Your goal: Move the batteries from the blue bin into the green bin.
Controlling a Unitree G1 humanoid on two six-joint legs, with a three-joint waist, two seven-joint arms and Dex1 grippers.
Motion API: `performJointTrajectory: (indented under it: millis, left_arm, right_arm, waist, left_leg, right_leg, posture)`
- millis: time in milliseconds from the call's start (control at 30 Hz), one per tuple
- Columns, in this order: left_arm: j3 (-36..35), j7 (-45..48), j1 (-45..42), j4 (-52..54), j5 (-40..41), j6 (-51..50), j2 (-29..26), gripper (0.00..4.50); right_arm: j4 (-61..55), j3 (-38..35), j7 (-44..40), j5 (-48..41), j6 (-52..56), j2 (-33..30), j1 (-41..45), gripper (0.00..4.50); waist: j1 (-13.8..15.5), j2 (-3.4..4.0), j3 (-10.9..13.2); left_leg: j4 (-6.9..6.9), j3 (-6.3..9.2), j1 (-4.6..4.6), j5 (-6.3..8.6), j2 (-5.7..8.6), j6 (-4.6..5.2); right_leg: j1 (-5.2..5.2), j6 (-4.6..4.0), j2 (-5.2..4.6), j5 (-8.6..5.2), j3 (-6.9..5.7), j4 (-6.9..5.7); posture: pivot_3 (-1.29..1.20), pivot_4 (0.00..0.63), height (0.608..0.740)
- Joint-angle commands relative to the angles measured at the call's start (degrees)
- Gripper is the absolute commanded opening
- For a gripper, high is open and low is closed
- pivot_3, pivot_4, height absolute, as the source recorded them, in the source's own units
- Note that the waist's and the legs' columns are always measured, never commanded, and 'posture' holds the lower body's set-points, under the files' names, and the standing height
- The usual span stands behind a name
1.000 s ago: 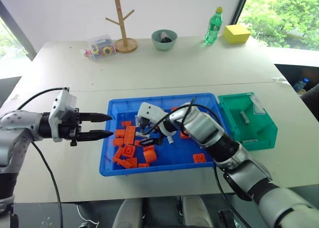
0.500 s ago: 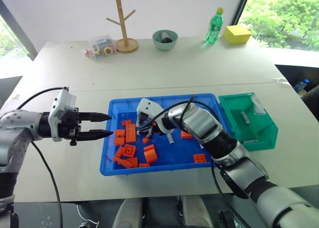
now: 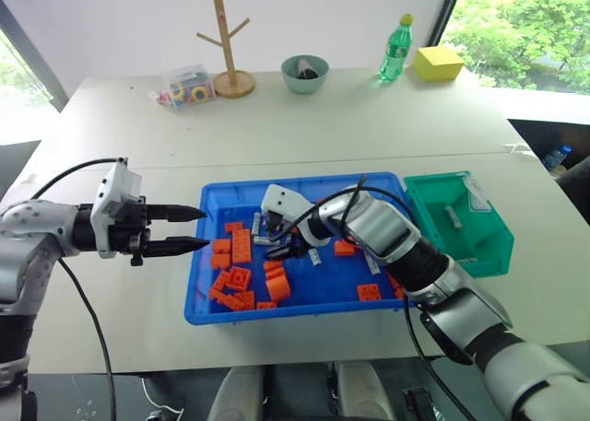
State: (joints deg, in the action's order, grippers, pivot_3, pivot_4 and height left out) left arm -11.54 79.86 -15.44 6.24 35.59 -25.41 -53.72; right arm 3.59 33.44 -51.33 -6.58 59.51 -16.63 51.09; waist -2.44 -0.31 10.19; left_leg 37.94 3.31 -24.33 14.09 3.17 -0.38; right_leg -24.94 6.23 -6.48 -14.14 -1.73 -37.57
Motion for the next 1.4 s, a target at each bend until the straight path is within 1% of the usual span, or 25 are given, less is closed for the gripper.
performJointTrajectory:
  millis: [33,100,200,300,367,533,600,633,700,767,833,900,1000,1067,1133,1200,1267,1333,1400]
  left_arm:
    - [-0.51,0.57,-0.64,0.21,0.22,0.84,-0.51,2.64]
    - [-0.53,0.64,-0.64,0.23,0.23,0.77,-0.59,2.64]
    - [-0.57,0.64,-0.67,0.22,0.22,0.78,-0.64,2.64]
    - [-0.62,0.55,-0.74,0.22,0.23,0.74,-0.62,2.64]
    - [-0.61,0.58,-0.68,0.2,0.26,0.68,-0.63,2.64]
    - [0.09,1.53,-0.66,0.13,0.9,-1.04,-1.12,2.64]
    - [0.25,1.63,-1.15,-0.2,1.18,-2.12,-1.17,3.18]
    - [0.32,1.76,-1.36,-0.32,1.26,-2.5,-1.2,3.52]
    - [0.61,2.18,-1.83,-0.6,1.23,-2.92,-1.23,4.44]
    - [0.92,2.12,-2.4,-0.93,0.45,-2.34,-1.03,4.44]
    - [1.32,2.63,-2.77,-1.11,0.56,-2.87,-1.08,4.44]
    - [1.58,2.93,-3.04,-0.99,0.82,-3.43,-1.17,4.44]
    - [1.36,3.13,-2.88,-0.74,0.43,-2.68,-1.25,4.44]
    - [1.08,2.8,-2.53,-1.04,-0.78,-0.41,-0.84,4.44]
    - [0.94,2.85,-2.1,-1.32,-1.1,0.36,-0.87,4.44]
    - [0.44,3.06,-1.85,-1.68,-0.9,0.6,-1.07,4.44]
    - [-0.19,3.24,-1.88,-2.29,-0.75,0.63,-1.48,4.44]
    - [-0.77,3.09,-2.41,-3.7,-1.16,1.22,-1.84,4.44]
    - [-1.19,2.68,-3.01,-4.91,-1.46,1.86,-1.83,4.44]
  right_arm:
    - [0.15,0.22,0.58,0.05,-0.77,1.18,0.88,3.7]
    - [0.9,0.16,0.93,0.2,-1.26,1.63,0.77,3.7]
    - [1.72,0.41,1.34,0.7,-2.47,1.77,0.35,2.82]
    - [1.58,0.71,1.34,1.07,-3.15,1.44,0.0,1.31]
    - [0.99,0.69,1.22,1.1,-3.12,1.14,-0.03,0.42]
    - [-1.86,-0.22,0.2,-0.1,-1.05,-0.3,0.59,0.42]
    - [-3.21,-0.83,-0.07,-0.52,-0.14,-1.04,0.86,0.34]
    - [-3.98,-1.21,-0.17,-0.76,0.41,-1.39,0.96,0.34]
    - [-5.54,-2.17,-0.28,-1.49,1.82,-2.22,1.38,0.34]
    - [-7.14,-3.3,-0.35,-2.36,3.02,-3.17,2.05,0.34]
    - [-9.64,-6.32,-0.26,-3.65,4.92,-4.96,3.13,0.34]
    - [-13.02,-10.48,-0.53,-5.05,6.69,-8.8,3.64,0.34]
    - [-17.64,-18.29,-1.45,-7.13,9.76,-17.49,3.66,0.34]
    - [-18.86,-23.59,-1.85,-8.01,11.05,-24.02,3.21,0.34]
    - [-19.25,-27.36,-1.97,-8.36,11.22,-30.33,1.77,0.34]
    - [-20.28,-29.99,-2.88,-7.94,8.94,-37.47,-2.41,0.34]
    - [-21.66,-32.86,-3.43,-9.2,9.76,-41.8,-6.36,0.34]
    - [-22.94,-36.34,-3.15,-10.17,10.87,-44.5,-11.73,0.34]
    - [-24.24,-38.91,-2.02,-10.74,11.36,-45.13,-16.71,0.34]
  waist:
    - [-0.01,0.0,0.0]
    - [0.01,0.0,0.0]
    - [0.01,0.0,0.0]
    - [0.01,0.0,0.0]
    - [0.02,0.0,0.0]
    - [0.05,0.0,0.0]
    - [0.11,0.0,0.0]
    - [0.1,0.0,0.0]
    - [0.1,0.0,0.0]
    - [0.09,0.0,0.0]
    - [0.09,0.01,0.01]
    - [0.16,0.01,0.02]
    - [0.95,0.01,0.02]
    - [1.66,0.02,0.05]
    - [1.9,0.01,0.05]
    - [1.85,0.0,0.05]
    - [1.78,0.0,0.05]
    - [1.46,0.01,0.05]
    - [1.37,0.02,0.06]
  left_leg:
    - [0.0,0.0,0.0,0.0,0.0,0.0]
    - [0.0,0.0,0.0,0.0,0.0,0.0]
    - [0.0,0.0,0.0,0.0,0.0,0.0]
    - [0.0,0.0,0.0,0.0,0.0,0.0]
    - [0.0,0.0,0.0,0.0,0.0,0.0]
    - [0.0,0.0,0.0,0.0,0.0,0.0]
    - [0.0,0.0,-0.01,0.0,0.01,0.0]
    - [0.0,0.0,-0.01,0.0,0.01,0.0]
    - [0.0,0.0,-0.02,0.0,0.0,0.0]
    - [0.0,0.0,-0.02,0.0,0.01,0.0]
    - [0.0,0.0,-0.02,0.0,0.0,0.0]
    - [0.0,0.0,-0.05,0.0,0.01,0.01]
    - [0.01,0.0,-0.07,0.02,0.02,0.04]
    - [0.01,-0.02,-0.08,0.04,0.02,0.08]
    - [0.01,-0.02,-0.09,0.08,0.02,0.15]
    - [0.01,-0.03,-0.09,0.11,0.01,0.2]
    - [0.01,-0.05,-0.08,0.17,0.01,0.3]
    - [0.01,-0.12,-0.08,0.19,0.0,0.33]
    - [0.01,-0.17,-0.06,0.2,-0.04,0.35]
  right_leg:
    - [0.0,0.0,0.0,0.0,0.0,0.0]
    - [0.0,0.0,0.0,0.0,0.0,0.0]
    - [0.0,0.0,0.0,0.0,0.0,0.0]
    - [-0.01,0.0,0.0,0.0,0.0,0.0]
    - [0.0,0.0,0.0,0.0,0.0,0.0]
    - [0.0,0.0,0.0,0.0,0.0,0.0]
    - [0.0,0.0,0.0,0.0,0.0,0.01]
    - [0.01,0.0,0.0,0.0,0.0,0.01]
    - [-0.01,0.0,0.0,0.0,0.0,0.01]
    - [0.0,0.0,0.0,0.0,0.0,0.01]
    - [-0.01,0.0,-0.01,0.0,-0.01,0.01]
    - [-0.04,0.0,0.0,0.0,0.0,0.0]
    - [0.0,0.01,-0.03,0.0,-0.03,0.09]
    - [0.03,0.02,-0.03,0.0,-0.04,0.18]
    - [0.08,0.02,-0.06,0.0,-0.07,0.25]
    - [0.11,0.02,-0.08,0.0,-0.09,0.33]
    - [0.16,0.02,-0.12,-0.01,-0.1,0.39]
    - [0.15,0.03,-0.25,-0.01,-0.1,0.4]
    - [0.15,0.03,-0.27,-0.01,-0.08,0.38]
  posture:
    - [0.0,0.15,0.703]
    - [0.0,0.15,0.703]
    - [0.0,0.15,0.703]
    - [0.0,0.15,0.703]
    - [0.0,0.15,0.703]
    - [0.0,0.15,0.703]
    - [0.0,0.15,0.703]
    - [0.0,0.15,0.703]
    - [0.0,0.15,0.703]
    - [0.0,0.15,0.703]
    - [0.0,0.15,0.703]
    - [0.0,0.15,0.703]
    - [0.0,0.15,0.703]
    - [0.0,0.15,0.703]
    - [0.0,0.15,0.703]
    - [0.0,0.15,0.703]
    - [0.0,0.15,0.703]
    - [0.0,0.15,0.703]
    - [0.0,0.15,0.703]
